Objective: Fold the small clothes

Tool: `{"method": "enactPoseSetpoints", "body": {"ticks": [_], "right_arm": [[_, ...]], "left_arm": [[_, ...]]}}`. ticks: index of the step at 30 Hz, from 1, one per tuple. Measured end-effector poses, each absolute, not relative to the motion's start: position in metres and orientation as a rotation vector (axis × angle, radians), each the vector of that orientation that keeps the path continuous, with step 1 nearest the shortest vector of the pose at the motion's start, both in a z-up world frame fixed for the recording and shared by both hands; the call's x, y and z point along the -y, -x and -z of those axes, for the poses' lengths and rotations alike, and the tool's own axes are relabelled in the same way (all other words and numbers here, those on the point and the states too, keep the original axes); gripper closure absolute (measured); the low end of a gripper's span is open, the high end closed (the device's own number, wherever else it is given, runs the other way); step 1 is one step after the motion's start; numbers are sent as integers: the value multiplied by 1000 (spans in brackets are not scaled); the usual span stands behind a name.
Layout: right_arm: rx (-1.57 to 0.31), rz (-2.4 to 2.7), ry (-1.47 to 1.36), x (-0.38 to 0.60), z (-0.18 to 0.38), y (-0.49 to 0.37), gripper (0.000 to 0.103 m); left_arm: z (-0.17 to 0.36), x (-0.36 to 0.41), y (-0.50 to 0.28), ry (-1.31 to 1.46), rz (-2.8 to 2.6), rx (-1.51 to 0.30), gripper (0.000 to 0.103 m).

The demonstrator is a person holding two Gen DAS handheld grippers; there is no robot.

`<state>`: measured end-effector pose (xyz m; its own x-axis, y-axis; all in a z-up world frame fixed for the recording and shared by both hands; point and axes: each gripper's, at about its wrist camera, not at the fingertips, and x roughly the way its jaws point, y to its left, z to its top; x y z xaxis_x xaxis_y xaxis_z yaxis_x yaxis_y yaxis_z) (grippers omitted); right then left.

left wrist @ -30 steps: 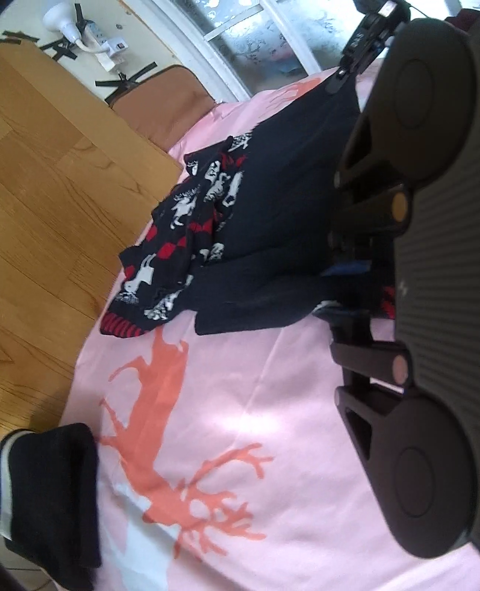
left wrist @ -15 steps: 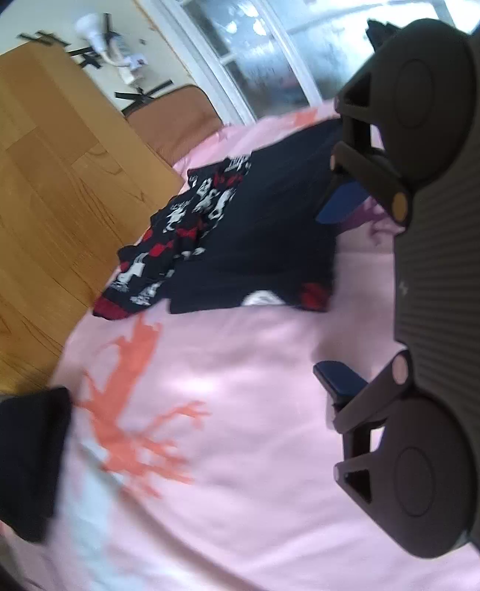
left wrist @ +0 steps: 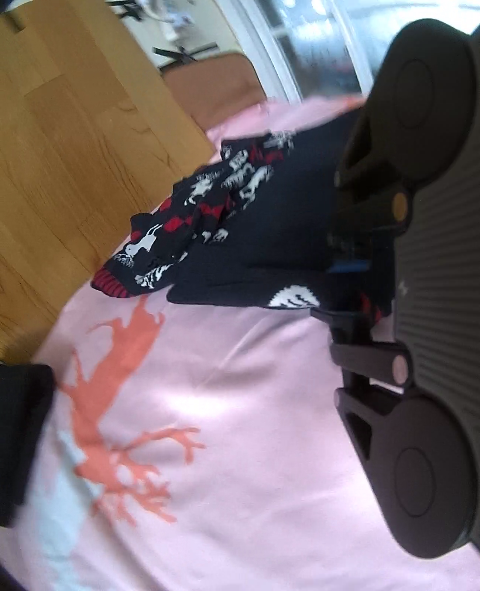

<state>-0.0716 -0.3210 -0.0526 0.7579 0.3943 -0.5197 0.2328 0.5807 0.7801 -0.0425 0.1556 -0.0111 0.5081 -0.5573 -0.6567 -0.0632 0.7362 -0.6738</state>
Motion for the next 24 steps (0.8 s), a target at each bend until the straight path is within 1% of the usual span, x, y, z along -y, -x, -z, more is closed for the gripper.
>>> {"method": "enactPoseSetpoints", "body": {"ticks": [3,7,9,11,12,13,14,15,16,17,18,19,21,22,24], "right_arm": [[-701,-121,-886,319,32,84,93],[-693,-175,-795,311,9,110,93],[-694,-207,-744,304,3,125,93],[-706,-194,-709,299,8,134,92],[-724,-174,-692,298,15,135,88],[-747,-158,-686,299,23,135,85],[-776,-122,-688,303,31,133,82],[-765,-126,-718,311,35,133,76],[-760,-114,-745,317,36,132,74],[-746,-70,-743,325,32,133,65],[-716,-14,-708,331,25,135,53],[-681,37,-667,336,17,136,52],[-629,117,-599,344,2,134,52],[-617,121,-583,347,-2,129,52],[-585,107,-544,348,-14,112,52]], "left_arm": [[-4,-177,51,737,360,-976,91],[-38,-192,78,625,379,-884,92],[-37,-197,88,591,385,-894,92],[-23,-196,90,564,368,-950,90],[-14,-195,89,550,358,-981,89],[-7,-196,87,546,342,-1014,85],[-2,-202,85,562,328,-1038,79],[0,-210,84,598,338,-1037,77],[-2,-219,84,626,338,-1023,76],[-10,-229,84,633,313,-988,75],[-19,-237,84,613,270,-943,74],[-27,-244,83,594,238,-902,70],[-45,-254,73,588,208,-840,69],[-52,-255,64,582,207,-821,68],[-67,-243,43,518,214,-786,62]]}}
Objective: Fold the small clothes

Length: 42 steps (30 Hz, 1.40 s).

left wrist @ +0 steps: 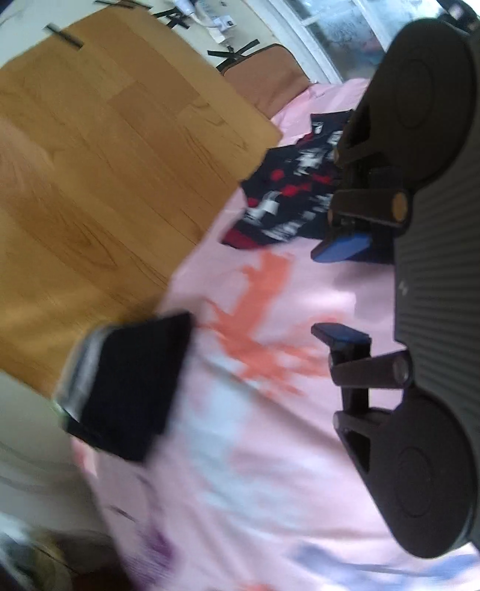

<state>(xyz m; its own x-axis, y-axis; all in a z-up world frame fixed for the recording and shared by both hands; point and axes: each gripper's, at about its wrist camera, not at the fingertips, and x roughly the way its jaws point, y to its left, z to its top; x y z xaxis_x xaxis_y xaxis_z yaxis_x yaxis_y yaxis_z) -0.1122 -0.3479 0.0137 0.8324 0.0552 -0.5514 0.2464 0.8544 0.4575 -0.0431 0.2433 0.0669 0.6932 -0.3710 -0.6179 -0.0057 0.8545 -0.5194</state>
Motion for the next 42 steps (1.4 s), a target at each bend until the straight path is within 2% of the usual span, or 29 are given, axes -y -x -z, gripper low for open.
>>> {"method": "enactPoseSetpoints", "body": {"ticks": [2,7,10,12,15,16,17,18,19,20,21,23,29,36,40,42], "right_arm": [[-561,78,-473,339,-25,89,52],[-555,-64,-368,310,-33,3,51],[-627,-132,-358,294,-24,-66,47],[-672,-155,-366,279,-15,-111,39],[-716,-165,-374,260,0,-163,38],[-732,-161,-378,256,6,-177,38],[-750,-160,-384,251,12,-189,38],[-772,-160,-387,248,18,-199,38],[-794,-156,-388,244,24,-207,38],[-819,-156,-386,240,33,-215,40],[-843,-158,-371,234,38,-220,60],[-850,-128,-282,224,37,-216,91],[-764,-244,-325,229,-21,-153,92],[-622,-379,-266,223,-94,-7,92],[-571,-439,-237,217,-100,77,92],[-560,-455,-202,214,-89,115,92]], "left_arm": [[-78,-221,16,430,225,-761,46],[-70,-169,-66,348,267,-806,27],[-55,-144,-110,340,252,-857,26],[-42,-132,-129,338,264,-879,26],[-21,-112,-155,323,268,-927,38],[-13,-106,-162,314,274,-947,49],[-12,-101,-163,295,272,-921,54],[-11,-95,-165,257,273,-904,63],[-9,-91,-168,233,287,-914,74],[-10,-88,-168,225,285,-903,82],[-10,-88,-168,230,300,-903,85],[-12,-91,-162,233,309,-890,86],[-44,-105,-109,256,360,-800,87],[-85,-119,17,243,418,-604,87],[-75,-139,82,269,427,-584,86],[-59,-146,102,270,418,-619,81]]}}
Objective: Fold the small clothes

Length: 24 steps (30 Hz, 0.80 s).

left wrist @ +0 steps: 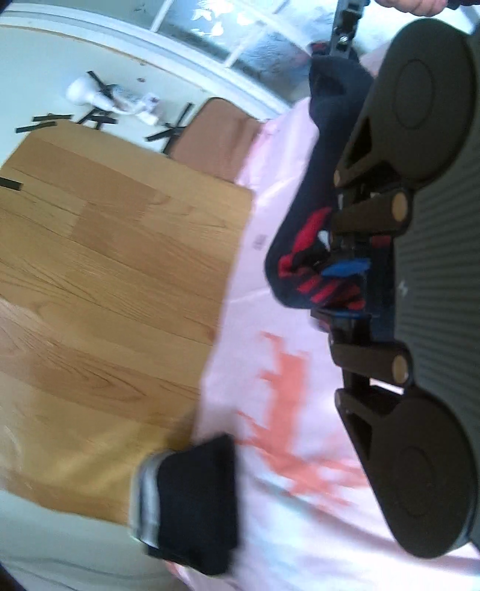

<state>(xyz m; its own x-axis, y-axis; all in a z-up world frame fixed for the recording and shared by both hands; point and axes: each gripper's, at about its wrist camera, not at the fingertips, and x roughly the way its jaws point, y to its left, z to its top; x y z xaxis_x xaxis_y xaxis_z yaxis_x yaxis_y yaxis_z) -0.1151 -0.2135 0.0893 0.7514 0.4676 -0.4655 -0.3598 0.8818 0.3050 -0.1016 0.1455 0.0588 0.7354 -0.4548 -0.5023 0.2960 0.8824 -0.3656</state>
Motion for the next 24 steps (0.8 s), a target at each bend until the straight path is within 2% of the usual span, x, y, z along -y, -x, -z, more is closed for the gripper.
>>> {"method": "enactPoseSetpoints", "body": {"ticks": [2,4,5,7,8,9,11,14,16,17,18,19,21,22,23,24], "right_arm": [[-564,-476,-160,204,-71,137,91],[-640,-482,-109,193,-36,152,87],[-670,-449,-65,187,-24,151,78],[-686,-411,28,178,-5,160,74],[-665,-415,29,178,-6,163,68],[-656,-426,5,181,-13,166,57],[-610,-459,-77,197,-28,169,49],[-518,-452,-200,228,-49,177,44],[-465,-381,-257,244,-54,181,35],[-456,-328,-276,249,-53,179,27],[-461,-250,-295,255,-50,173,24],[-474,-205,-308,260,-43,166,24],[-530,-151,-352,268,-24,151,26],[-571,-140,-364,268,-15,143,34],[-621,-141,-355,264,-7,133,73],[-661,-128,-311,258,0,122,83]], "left_arm": [[-41,-150,114,258,385,-686,68],[-22,-161,117,301,350,-766,66],[-16,-170,118,356,344,-806,66],[-12,-190,121,483,363,-832,61],[-16,-200,123,531,367,-819,56],[-21,-206,127,551,363,-791,53],[-32,-210,131,554,348,-735,43],[-38,-202,125,545,353,-719,34],[-36,-190,116,536,357,-735,27],[-33,-184,112,528,360,-741,25],[-31,-176,107,518,367,-751,25],[-28,-170,105,512,374,-759,25],[-24,-157,97,496,388,-772,34],[-23,-150,94,480,392,-777,53],[-24,-143,90,448,372,-779,74],[-25,-137,86,408,345,-769,85]]}}
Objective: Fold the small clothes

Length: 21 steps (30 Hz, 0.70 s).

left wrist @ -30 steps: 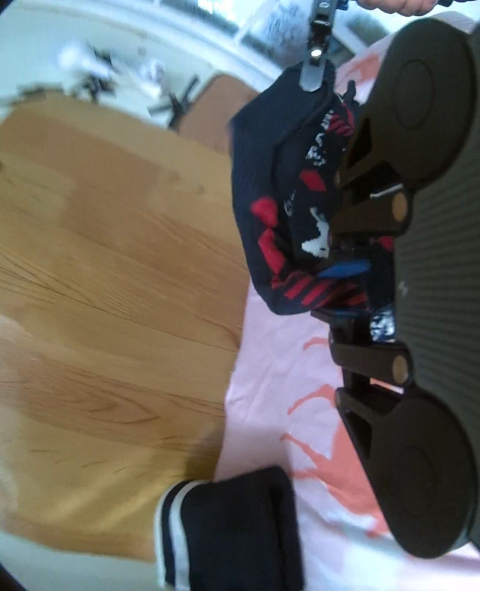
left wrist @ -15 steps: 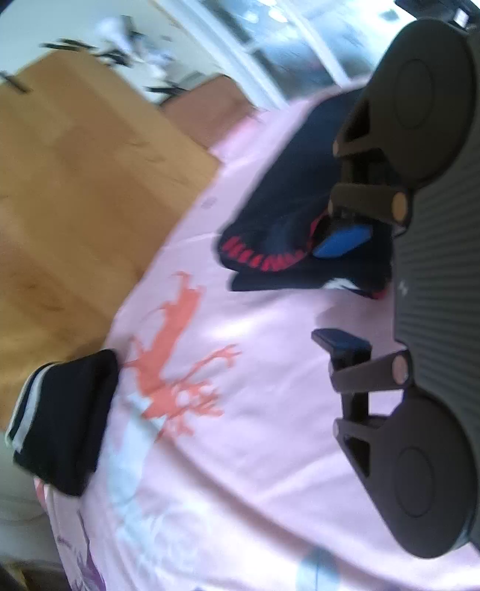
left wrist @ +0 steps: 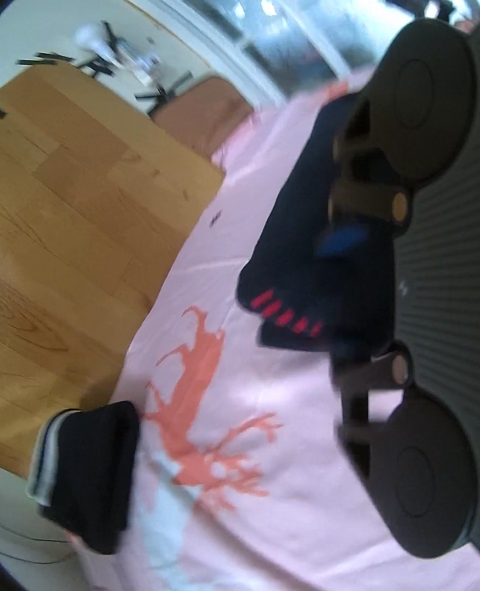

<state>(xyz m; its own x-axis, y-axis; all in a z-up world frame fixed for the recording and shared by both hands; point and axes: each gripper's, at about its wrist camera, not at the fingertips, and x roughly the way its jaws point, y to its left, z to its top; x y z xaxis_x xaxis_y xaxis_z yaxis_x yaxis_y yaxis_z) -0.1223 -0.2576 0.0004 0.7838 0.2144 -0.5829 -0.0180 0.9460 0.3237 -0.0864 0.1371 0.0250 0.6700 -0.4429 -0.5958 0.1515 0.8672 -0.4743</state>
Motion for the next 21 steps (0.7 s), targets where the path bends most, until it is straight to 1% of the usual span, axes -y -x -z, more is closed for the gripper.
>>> {"method": "enactPoseSetpoints", "body": {"ticks": [1,3,5,6,7,8,10,11,12,17,21], "right_arm": [[-650,-113,-286,252,-1,119,84],[-588,-92,-237,249,-10,115,85],[-542,-45,-198,249,-12,110,84],[-561,-31,-195,252,-5,103,84],[-598,-32,-216,256,4,98,83],[-594,-35,-218,257,10,98,81],[-590,-47,-166,256,9,105,72],[-587,-56,-170,259,4,108,62],[-578,-62,-191,264,-1,113,58],[-480,-38,-296,289,-27,132,57],[-439,-145,-359,273,-36,124,57]], "left_arm": [[-26,-134,83,384,340,-760,87],[-23,-132,75,363,312,-747,88],[-13,-130,67,373,301,-774,86],[-10,-129,68,371,298,-764,86],[-11,-128,70,353,295,-757,83],[-13,-127,73,327,289,-754,78],[-17,-132,79,310,291,-758,74],[-21,-139,83,320,291,-754,70],[-25,-146,87,339,289,-744,67],[-60,-164,94,421,273,-633,68],[-72,-128,90,347,367,-608,68]]}}
